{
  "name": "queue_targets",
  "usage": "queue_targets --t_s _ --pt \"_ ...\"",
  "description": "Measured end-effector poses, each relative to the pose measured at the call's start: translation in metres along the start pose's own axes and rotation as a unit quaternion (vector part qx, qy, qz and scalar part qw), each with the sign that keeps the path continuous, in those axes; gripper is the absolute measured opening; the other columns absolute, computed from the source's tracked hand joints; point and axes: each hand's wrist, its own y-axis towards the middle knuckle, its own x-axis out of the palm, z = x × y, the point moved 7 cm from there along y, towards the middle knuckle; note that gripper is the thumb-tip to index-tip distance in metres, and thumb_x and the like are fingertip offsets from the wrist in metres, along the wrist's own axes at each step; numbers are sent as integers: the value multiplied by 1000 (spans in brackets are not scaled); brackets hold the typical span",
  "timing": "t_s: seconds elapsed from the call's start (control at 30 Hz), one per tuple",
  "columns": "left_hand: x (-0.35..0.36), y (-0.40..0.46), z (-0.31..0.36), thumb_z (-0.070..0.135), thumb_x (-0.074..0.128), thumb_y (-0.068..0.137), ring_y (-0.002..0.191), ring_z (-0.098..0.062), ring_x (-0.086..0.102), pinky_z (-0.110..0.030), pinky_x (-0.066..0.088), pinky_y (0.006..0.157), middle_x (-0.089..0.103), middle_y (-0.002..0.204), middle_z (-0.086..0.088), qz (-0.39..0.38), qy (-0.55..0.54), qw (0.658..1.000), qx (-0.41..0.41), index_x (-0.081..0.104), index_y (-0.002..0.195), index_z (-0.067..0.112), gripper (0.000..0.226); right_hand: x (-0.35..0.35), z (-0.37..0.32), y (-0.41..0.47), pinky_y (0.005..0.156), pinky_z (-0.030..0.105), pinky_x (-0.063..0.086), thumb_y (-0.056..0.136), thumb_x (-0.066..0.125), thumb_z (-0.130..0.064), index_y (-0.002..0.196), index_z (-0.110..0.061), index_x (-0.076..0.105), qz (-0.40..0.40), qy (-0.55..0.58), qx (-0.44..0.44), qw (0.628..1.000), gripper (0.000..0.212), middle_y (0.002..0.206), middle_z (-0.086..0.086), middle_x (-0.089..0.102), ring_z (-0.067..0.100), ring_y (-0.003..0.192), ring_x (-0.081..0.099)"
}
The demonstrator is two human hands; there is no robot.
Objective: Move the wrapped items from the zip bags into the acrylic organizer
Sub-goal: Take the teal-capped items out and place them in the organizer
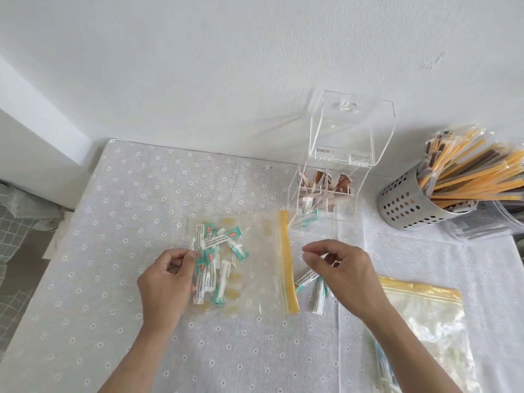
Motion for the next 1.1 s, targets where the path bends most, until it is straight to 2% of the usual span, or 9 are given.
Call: queue_targets --t_s 0.13,0.23,0.43,0.57,0.67,0.8,0.93,1.03,1.1 --pt "0 0 -2 17 79 96 65 -30 72 -43 65 68 76 75 6 3 -14 1000 -6 80 89 28 13 34 7 -1 60 12 47 94 75 -13 96 -27 85 -81 57 27 995 17 75 -7 78 0 61 63" --pt "0 -2 2 16 78 97 65 -31 71 -35 63 61 76 75 1 3 -15 1000 -4 80 89 27 14 54 9 3 62 25 55 92 66 -1 94 -25 85 -130 61 18 989 30 75 8 77 11 61 65" --pt "-1 -2 1 16 78 97 64 -27 71 -20 56 54 76 73 5 5 -15 1000 -13 81 90 26 13 81 1 17 78 37 63 93 75 -8 100 -22 84 -125 24 -62 990 18 90 -11 81 17 79 76" --pt "-1 -4 4 12 78 97 61 -25 69 -18 55 49 76 75 0 4 -25 1000 -16 81 90 23 14 97 -25 23 67 44 56 90 68 -2 95 -5 77 -95 -53 -188 976 11 77 12 73 32 68 66" --pt "-1 -4 3 11 78 97 62 -25 70 -18 56 51 76 75 1 3 -34 999 -22 81 90 22 14 118 -32 33 60 39 53 92 63 4 119 -22 74 -105 -95 -246 959 39 74 4 67 26 62 59" --pt "-2 -3 2 12 79 96 61 -22 71 -22 59 55 77 74 4 1 -33 999 -23 82 90 23 13 133 -29 42 79 42 61 95 64 -9 155 -36 48 -109 -171 -285 937 67 112 -4 72 19 90 70" --pt "-3 -3 3 11 79 97 58 -19 70 -17 55 50 77 73 3 0 -34 999 -22 82 91 19 10 134 -31 39 84 34 57 100 41 -69 151 -34 53 -99 -190 -272 938 63 115 0 73 21 92 71" --pt "-3 -3 5 10 79 97 54 -18 68 -15 52 45 76 73 -3 1 -37 999 -24 82 90 16 10 142 -5 56 106 49 55 98 61 -58 125 -39 70 -154 -193 -118 962 34 129 2 73 26 117 71" --pt "-3 -4 6 9 78 97 53 -15 66 -15 51 44 75 71 -6 -3 -43 999 -27 82 89 16 11 145 -5 55 104 54 56 98 67 -47 127 -47 65 -180 -176 -117 961 29 135 7 69 29 119 69"
